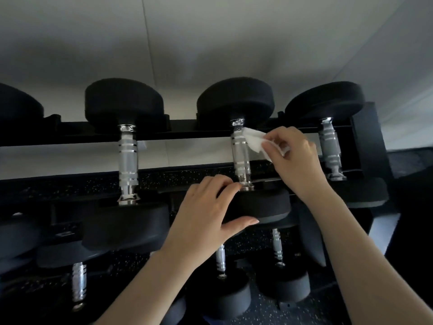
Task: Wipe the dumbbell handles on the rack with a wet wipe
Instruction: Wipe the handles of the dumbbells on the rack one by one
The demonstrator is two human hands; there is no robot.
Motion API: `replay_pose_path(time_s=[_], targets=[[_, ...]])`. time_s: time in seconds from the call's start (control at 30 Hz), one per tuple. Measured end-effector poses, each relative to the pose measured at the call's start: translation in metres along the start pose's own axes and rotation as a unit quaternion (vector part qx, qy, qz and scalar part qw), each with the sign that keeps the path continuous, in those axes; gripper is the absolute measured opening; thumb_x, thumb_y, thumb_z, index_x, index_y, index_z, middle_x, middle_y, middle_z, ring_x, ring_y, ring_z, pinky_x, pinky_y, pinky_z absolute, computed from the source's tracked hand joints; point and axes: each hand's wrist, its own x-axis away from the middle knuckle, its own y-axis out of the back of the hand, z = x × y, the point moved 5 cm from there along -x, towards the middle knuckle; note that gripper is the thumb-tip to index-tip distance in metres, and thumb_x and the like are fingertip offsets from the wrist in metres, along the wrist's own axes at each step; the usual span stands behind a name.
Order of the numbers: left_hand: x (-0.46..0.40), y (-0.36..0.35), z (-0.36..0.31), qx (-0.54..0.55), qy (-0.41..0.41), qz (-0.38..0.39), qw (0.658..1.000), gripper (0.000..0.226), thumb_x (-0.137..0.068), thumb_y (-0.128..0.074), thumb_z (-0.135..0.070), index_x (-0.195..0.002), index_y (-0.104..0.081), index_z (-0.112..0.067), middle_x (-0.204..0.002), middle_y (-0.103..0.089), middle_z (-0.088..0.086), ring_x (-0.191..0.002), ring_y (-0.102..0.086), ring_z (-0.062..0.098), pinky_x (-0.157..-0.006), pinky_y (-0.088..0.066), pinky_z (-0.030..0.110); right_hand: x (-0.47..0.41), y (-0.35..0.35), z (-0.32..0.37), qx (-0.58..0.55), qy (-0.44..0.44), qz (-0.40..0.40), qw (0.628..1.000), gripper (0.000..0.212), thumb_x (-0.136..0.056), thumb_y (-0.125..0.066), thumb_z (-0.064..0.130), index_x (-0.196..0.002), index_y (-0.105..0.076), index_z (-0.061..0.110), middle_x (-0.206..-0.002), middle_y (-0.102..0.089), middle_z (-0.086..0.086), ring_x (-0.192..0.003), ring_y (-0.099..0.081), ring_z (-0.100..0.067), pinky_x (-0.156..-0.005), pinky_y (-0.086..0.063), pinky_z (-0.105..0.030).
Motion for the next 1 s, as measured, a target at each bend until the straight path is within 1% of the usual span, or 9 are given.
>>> replay_pose_path(time_s=[0.13,0.27,0.4,0.5,0.6,0.67,0.73,0.83,1.0], targets=[[0.000,-0.011,-0.009,0.023,0.037,-0.013,0.999,0.061,-0.085,-0.046,-0.064,-0.116,-0.062,-0.014,-0.111,-0.058,-0.003,-0.101,-0.053,0.012,-0.088,-0.038,0.026,-0.027,-0.015,-0.012,-0.037,0.041,-0.008,0.998,0.009,-0.085,-0.065,0.013,-0.092,-0.068,0.009,-0.094,-0.055,0.001,-0.076,-0.049,-0.001,-0.072,-0.036,0.000],[0.006,-0.011,-0.008,0.035,0.084,-0.023,0.996,0.062,-0.084,-0.044,-0.068,-0.116,-0.061,-0.019,-0.111,-0.055,-0.010,-0.100,-0.047,0.003,-0.089,-0.038,0.020,-0.046,-0.035,-0.003,-0.085,0.069,-0.054,0.993,0.008,-0.083,-0.068,0.011,-0.090,-0.071,0.007,-0.094,-0.060,-0.005,-0.078,-0.052,-0.006,-0.073,-0.041,-0.004],[0.006,-0.013,-0.007,0.055,0.103,-0.020,0.993,0.065,-0.083,-0.043,-0.072,-0.118,-0.061,-0.021,-0.111,-0.052,-0.013,-0.100,-0.049,0.003,-0.086,-0.043,0.022,-0.048,-0.044,-0.002,-0.126,0.041,-0.108,0.985,0.006,-0.080,-0.070,0.009,-0.084,-0.072,0.006,-0.092,-0.061,-0.007,-0.075,-0.051,-0.005,-0.070,-0.039,-0.001],[0.008,-0.016,-0.006,0.070,0.106,-0.031,0.991,0.060,-0.082,-0.045,-0.072,-0.117,-0.057,-0.024,-0.111,-0.050,-0.015,-0.099,-0.051,0.005,-0.087,-0.045,0.025,-0.049,-0.047,-0.002,-0.134,0.013,-0.109,0.985,0.005,-0.079,-0.071,0.011,-0.083,-0.072,0.008,-0.092,-0.062,-0.006,-0.077,-0.053,-0.007,-0.068,-0.040,-0.002],[0.008,-0.017,-0.005,0.075,0.106,-0.043,0.991,0.059,-0.082,-0.046,-0.072,-0.117,-0.055,-0.025,-0.112,-0.049,-0.016,-0.100,-0.050,0.005,-0.088,-0.044,0.026,-0.054,-0.048,-0.003,-0.130,-0.024,-0.065,0.989,0.006,-0.080,-0.071,0.016,-0.085,-0.072,0.012,-0.094,-0.063,-0.003,-0.079,-0.056,-0.009,-0.066,-0.038,0.000],[0.009,-0.018,-0.006,0.080,0.105,-0.048,0.990,0.058,-0.082,-0.046,-0.071,-0.117,-0.054,-0.026,-0.112,-0.049,-0.015,-0.100,-0.050,0.006,-0.088,-0.045,0.027,-0.055,-0.046,-0.004,-0.123,-0.036,-0.023,0.991,0.008,-0.079,-0.072,0.017,-0.087,-0.072,0.013,-0.091,-0.063,0.000,-0.074,-0.054,-0.002,-0.064,-0.036,0.002],[0.009,-0.018,-0.006,0.087,0.106,-0.049,0.989,0.057,-0.082,-0.045,-0.072,-0.117,-0.052,-0.027,-0.112,-0.048,-0.015,-0.100,-0.051,0.006,-0.088,-0.046,0.028,-0.051,-0.044,-0.004,-0.115,-0.029,0.019,0.993,0.007,-0.078,-0.073,0.016,-0.084,-0.072,0.013,-0.085,-0.060,0.004,-0.068,-0.049,0.002,-0.064,-0.036,0.003],[0.009,-0.018,-0.006,0.088,0.104,-0.050,0.989,0.058,-0.082,-0.047,-0.070,-0.116,-0.055,-0.024,-0.111,-0.051,-0.012,-0.100,-0.053,0.009,-0.086,-0.048,0.034,-0.036,-0.041,-0.003,-0.098,-0.018,0.087,0.991,0.006,-0.074,-0.076,0.016,-0.078,-0.071,0.015,-0.074,-0.055,0.011,-0.062,-0.049,0.006,-0.063,-0.038,-0.001],[0.009,-0.017,-0.006,0.086,0.104,-0.050,0.990,0.061,-0.083,-0.048,-0.068,-0.117,-0.059,-0.019,-0.111,-0.054,-0.008,-0.099,-0.053,0.012,-0.084,-0.046,0.034,-0.004,-0.037,-0.004,-0.062,-0.004,0.219,0.974,0.007,-0.072,-0.079,0.023,-0.075,-0.073,0.021,-0.073,-0.063,0.006,-0.063,-0.052,-0.001,-0.061,-0.041,-0.006]])
